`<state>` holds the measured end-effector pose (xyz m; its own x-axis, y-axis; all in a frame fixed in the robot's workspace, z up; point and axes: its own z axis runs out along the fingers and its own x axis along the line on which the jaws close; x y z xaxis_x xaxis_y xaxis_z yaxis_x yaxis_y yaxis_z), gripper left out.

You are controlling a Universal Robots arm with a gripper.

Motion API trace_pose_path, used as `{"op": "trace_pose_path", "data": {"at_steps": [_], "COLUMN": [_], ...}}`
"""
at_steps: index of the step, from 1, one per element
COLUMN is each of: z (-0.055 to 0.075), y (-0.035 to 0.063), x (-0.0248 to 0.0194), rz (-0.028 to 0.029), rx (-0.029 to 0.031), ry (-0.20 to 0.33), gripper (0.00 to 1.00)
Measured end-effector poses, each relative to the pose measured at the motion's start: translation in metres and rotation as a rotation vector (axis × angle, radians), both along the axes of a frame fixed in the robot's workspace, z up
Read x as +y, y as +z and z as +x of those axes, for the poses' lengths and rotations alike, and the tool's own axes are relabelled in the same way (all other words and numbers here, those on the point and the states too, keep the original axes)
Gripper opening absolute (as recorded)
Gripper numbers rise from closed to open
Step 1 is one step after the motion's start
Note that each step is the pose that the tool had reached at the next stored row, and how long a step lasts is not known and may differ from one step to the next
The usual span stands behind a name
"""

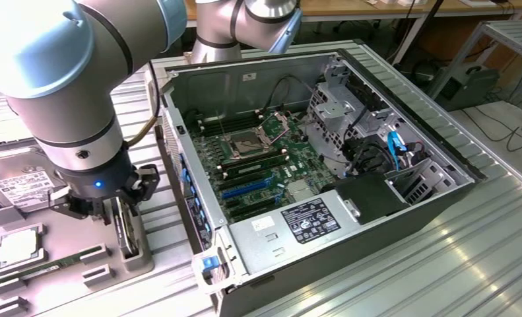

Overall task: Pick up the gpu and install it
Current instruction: 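Pick up the gpu and move the gpu toward the slot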

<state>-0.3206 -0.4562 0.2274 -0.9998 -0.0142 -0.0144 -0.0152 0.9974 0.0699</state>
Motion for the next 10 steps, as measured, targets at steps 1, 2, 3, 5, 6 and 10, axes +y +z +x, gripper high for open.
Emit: {"op": "trace_pose_path", "data": {"at_steps": [1, 2, 3, 5, 6, 10], "z": [0.0000, 0.0001, 0.0001, 0.0001, 0.0001, 0.0001], "y": [0.0000, 0.0001, 0.0000, 0.0000, 0.0000, 0.0001], "x": [0.0000, 0.0000, 0.0000, 0.0000, 0.0000, 0.0000], "rz": [0.0000, -0.0001, -0.0001, -0.0001, -0.0001, -0.0001], "rx": [0.0000, 0.0001, 0.0001, 0.0001, 0.0000, 0.0001], "ry": [0.000, 0.000, 0.000, 0.000, 0.000, 0.000], "gripper": [0.45, 0.45, 0.44, 0.37, 0.30, 0.28]}}
